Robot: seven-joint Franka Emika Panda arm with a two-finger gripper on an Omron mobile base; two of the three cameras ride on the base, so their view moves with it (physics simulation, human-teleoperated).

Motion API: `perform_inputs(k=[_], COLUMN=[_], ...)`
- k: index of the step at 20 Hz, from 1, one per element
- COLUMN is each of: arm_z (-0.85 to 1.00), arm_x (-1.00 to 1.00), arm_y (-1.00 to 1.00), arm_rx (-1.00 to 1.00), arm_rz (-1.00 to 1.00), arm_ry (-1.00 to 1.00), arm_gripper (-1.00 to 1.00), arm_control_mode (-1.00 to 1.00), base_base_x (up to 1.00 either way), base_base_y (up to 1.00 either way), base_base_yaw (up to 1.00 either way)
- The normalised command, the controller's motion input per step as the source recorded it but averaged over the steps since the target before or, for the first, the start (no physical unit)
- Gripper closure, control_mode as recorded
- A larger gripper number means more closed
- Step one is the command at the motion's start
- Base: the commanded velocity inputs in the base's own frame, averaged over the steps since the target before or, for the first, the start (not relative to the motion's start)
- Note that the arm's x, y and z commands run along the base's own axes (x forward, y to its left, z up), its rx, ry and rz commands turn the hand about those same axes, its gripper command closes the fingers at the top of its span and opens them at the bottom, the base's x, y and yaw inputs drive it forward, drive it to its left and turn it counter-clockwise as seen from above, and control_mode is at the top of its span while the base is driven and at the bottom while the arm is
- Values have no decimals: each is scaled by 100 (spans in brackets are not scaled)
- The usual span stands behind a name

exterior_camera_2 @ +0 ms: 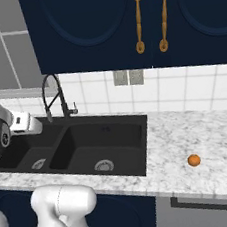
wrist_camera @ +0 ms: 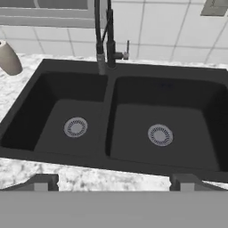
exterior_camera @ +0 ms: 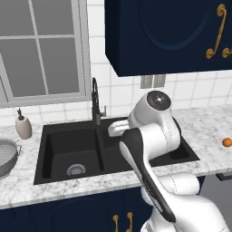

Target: Put the colander in the sink, put the tangerine in the colander, and turn on the sink faucet and pour water over the colander.

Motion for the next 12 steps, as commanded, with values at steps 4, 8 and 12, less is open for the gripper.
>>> perform_inputs(k=[4, 8, 12], arm_z=[-12, -4, -7], arm_x=[0, 0, 1], arm_y=[100, 100, 100], arm_rx=[-2, 0, 0], arm_rz=[6, 5, 6], arm_ry=[0, 0, 0], arm_gripper=[-100, -100, -100], arm_control_mode=[-100, -100, -100], base_base_x=[0, 0, 0], base_base_y=[0, 0, 0], base_base_yaw=[0, 0, 0])
